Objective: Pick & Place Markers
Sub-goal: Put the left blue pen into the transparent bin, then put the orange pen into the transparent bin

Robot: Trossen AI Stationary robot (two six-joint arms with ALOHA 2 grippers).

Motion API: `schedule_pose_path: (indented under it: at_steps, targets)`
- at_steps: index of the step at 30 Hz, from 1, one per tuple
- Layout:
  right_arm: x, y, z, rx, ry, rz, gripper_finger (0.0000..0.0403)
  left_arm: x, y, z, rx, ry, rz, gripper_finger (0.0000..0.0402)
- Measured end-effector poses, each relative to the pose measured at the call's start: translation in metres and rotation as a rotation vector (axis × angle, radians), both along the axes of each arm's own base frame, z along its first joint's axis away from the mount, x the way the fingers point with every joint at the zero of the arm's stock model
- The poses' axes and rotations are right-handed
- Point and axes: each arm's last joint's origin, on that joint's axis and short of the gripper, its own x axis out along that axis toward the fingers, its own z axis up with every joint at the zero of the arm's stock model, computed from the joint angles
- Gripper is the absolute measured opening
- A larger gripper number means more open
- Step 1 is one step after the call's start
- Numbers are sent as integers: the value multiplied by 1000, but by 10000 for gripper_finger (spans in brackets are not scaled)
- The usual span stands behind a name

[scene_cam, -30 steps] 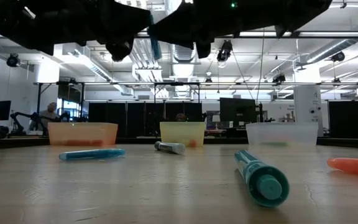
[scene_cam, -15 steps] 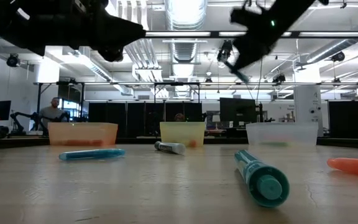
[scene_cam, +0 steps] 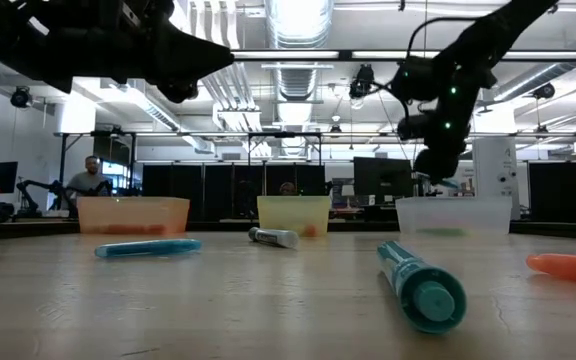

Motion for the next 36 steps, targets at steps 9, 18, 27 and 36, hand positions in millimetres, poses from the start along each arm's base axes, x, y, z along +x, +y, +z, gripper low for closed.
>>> schedule_pose_path:
  at_steps: [9, 18, 27, 36]
  targets:
    - [-15, -18, -9, 25, -31, -141, 67, 0, 0, 0, 0, 1, -1, 48]
    - [-21, -24, -10, 117, -180, -233, 98, 0, 0, 0, 1, 1, -1, 48]
    - [-26, 11, 18, 144, -175, -169, 24, -3, 0, -7, -3, 14, -6, 48]
    - [-27, 102, 49, 292, -408, -83, 8, -18, -1, -30, -15, 26, -8, 24]
